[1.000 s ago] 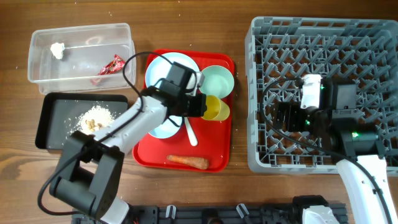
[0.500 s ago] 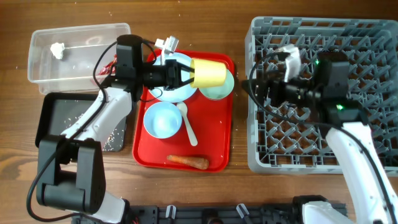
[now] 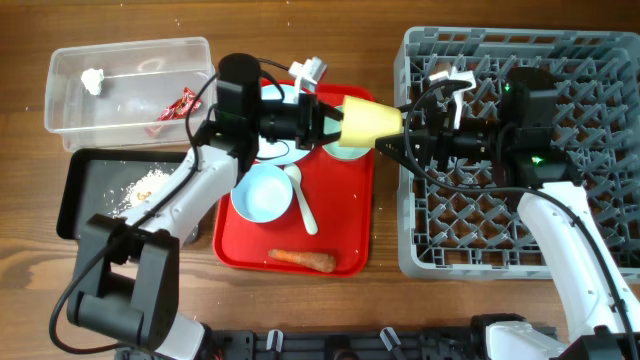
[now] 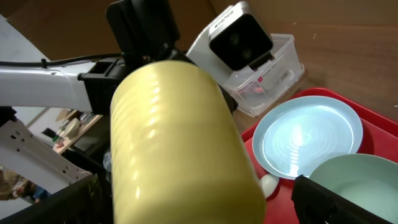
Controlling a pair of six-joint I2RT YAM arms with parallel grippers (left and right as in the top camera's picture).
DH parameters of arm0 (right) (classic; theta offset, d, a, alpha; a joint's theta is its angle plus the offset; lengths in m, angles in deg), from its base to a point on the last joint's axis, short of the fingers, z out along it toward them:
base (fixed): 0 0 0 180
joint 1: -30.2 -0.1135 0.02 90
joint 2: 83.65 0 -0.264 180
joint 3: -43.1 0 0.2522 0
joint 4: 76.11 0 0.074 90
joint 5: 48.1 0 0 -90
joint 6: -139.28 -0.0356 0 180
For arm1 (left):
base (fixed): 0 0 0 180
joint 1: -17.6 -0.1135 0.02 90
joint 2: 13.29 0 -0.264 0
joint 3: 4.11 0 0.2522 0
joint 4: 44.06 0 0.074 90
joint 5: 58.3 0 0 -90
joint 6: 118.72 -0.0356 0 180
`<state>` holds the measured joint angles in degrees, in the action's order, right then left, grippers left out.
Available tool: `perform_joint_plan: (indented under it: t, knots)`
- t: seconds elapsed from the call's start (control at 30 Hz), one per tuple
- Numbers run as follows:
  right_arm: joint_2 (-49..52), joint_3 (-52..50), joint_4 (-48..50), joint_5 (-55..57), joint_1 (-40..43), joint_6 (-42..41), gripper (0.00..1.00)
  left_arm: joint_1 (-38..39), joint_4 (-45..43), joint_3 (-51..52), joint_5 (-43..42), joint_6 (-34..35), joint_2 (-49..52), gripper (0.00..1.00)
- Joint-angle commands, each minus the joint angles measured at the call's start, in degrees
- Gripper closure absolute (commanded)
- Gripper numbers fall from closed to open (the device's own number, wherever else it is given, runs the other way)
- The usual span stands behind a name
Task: Sort waste into correct bins and load items into the dishwasher rack
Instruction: 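Hand the yellow cup from the left gripper to the right gripper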
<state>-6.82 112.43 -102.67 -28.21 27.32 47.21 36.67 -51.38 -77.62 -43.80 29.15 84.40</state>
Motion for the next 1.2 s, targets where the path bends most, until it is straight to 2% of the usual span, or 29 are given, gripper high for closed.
perform_joint_plan:
  t: [0.0, 0.43, 0.73, 0.77, 0.8, 0.97, 1.03, 1.17]
  knots:
    - [0.6, 1.0, 1.2, -5.1, -0.2, 0.6, 0.0, 1.4, -0.4, -0.6, 1.1, 1.9, -1.3, 0.96]
    - [0.6, 1.0, 1.6, -9.4, -0.2, 0.4, 0.05, 2.1, -0.7, -0.6, 4.4, 4.2, -1.3, 0.96]
    - [0.6, 1.0, 1.6, -9.2, -0.2, 0.4, 0.2, 2.1, -4.1, -0.6, 4.0, 8.5, -1.3, 0.96]
    - [0.6, 1.0, 1.6, -9.2, -0.2, 0.4, 0.26, 2.1, -4.1, -0.6, 4.0, 8.7, -1.3, 0.96]
    - [0.6, 1.0, 1.6, -9.2, -0.2, 0.4, 0.28, 2.1, -4.0, -0.6, 4.0, 8.7, -1.3, 0.96]
    - [0.6, 1.0, 1.6, -9.2, -0.2, 0.4, 0.29, 2.1, -4.1, -0.6, 4.0, 8.9, -1.3, 0.96]
    - [0.6, 1.0, 1.6, -9.2, -0.2, 0.4, 0.35, 2.1, -4.0, -0.6, 4.0, 8.9, -1.3, 0.96]
    - [0.6, 1.0, 1.6, -9.2, -0.2, 0.4, 0.37, 2.1, -4.0, -0.6, 4.0, 8.9, -1.3, 0.96]
